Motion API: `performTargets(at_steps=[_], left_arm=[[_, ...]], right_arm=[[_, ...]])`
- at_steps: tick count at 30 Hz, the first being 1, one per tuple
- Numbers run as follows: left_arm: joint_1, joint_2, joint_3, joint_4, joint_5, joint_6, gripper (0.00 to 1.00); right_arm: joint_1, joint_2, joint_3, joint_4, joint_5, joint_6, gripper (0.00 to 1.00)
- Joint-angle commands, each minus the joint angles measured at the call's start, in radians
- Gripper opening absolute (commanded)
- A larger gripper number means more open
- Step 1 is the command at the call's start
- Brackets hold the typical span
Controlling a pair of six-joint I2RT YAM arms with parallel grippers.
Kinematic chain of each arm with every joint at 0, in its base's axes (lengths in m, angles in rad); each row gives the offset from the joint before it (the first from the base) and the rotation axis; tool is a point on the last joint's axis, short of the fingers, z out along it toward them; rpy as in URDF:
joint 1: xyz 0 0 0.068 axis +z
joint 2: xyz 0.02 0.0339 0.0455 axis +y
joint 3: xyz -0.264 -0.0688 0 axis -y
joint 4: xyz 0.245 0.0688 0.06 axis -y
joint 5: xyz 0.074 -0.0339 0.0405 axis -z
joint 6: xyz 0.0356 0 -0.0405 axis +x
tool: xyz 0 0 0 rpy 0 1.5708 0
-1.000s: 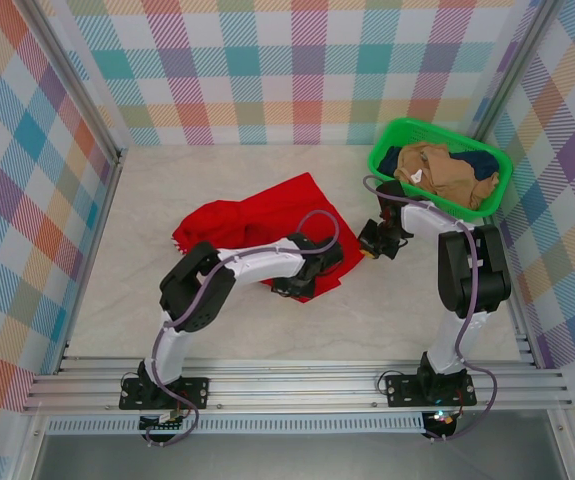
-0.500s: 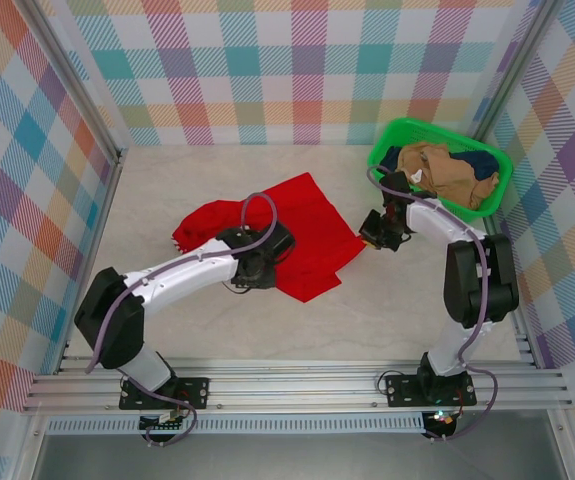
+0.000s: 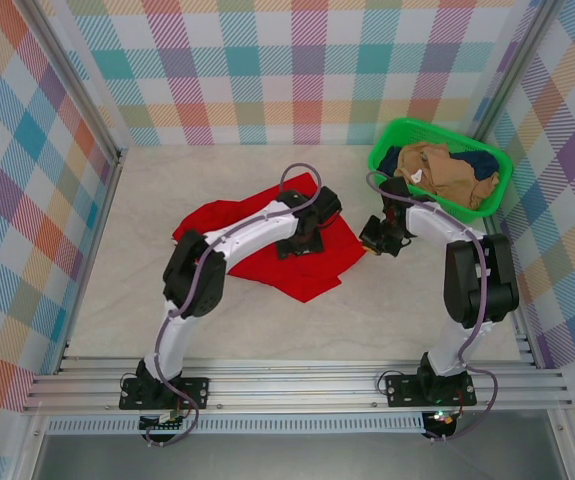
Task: Fold and stack the t-shirts
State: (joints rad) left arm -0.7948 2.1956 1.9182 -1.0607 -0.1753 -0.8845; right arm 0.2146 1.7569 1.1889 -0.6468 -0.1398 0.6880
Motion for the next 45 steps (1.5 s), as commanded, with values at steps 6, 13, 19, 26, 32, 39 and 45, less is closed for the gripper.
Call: performTargets(at_steps=[6, 13, 19, 26, 32, 39, 45], left_arm=[[0.015, 0.067, -0.04, -0.119, 0.05, -0.088, 0.59], [0.03, 0.076, -0.087, -0.08, 0.036, -0.072, 0.43], [0.029, 0.02, -0.141, -0.072, 0.0, -0.071, 0.22], [0.029, -0.153, -0.259, -0.077, -0.095, -0.081, 0.0], [0.031, -0.352, -0.411, -0.051, -0.098, -0.059, 0.0], [0.037, -0.461, -0.552, 0.0, -0.06, -0.048, 0.0], [0.037, -0.506, -0.629, 0.033, -0.048, -0.045, 0.0]], right_arm=[[-0.007, -0.024, -0.014, 0.012, -0.014, -0.015, 0.0], [-0.008, -0.024, -0.016, 0.011, -0.014, -0.015, 0.0], [-0.008, -0.023, -0.017, 0.005, -0.005, -0.015, 0.0], [-0.012, -0.021, -0.003, -0.001, 0.009, -0.013, 0.0], [-0.032, -0.013, 0.021, -0.005, 0.009, -0.007, 0.0], [-0.041, -0.011, 0.052, -0.023, 0.006, 0.001, 0.0], [-0.042, -0.056, 0.031, -0.076, 0.048, 0.02, 0.0]])
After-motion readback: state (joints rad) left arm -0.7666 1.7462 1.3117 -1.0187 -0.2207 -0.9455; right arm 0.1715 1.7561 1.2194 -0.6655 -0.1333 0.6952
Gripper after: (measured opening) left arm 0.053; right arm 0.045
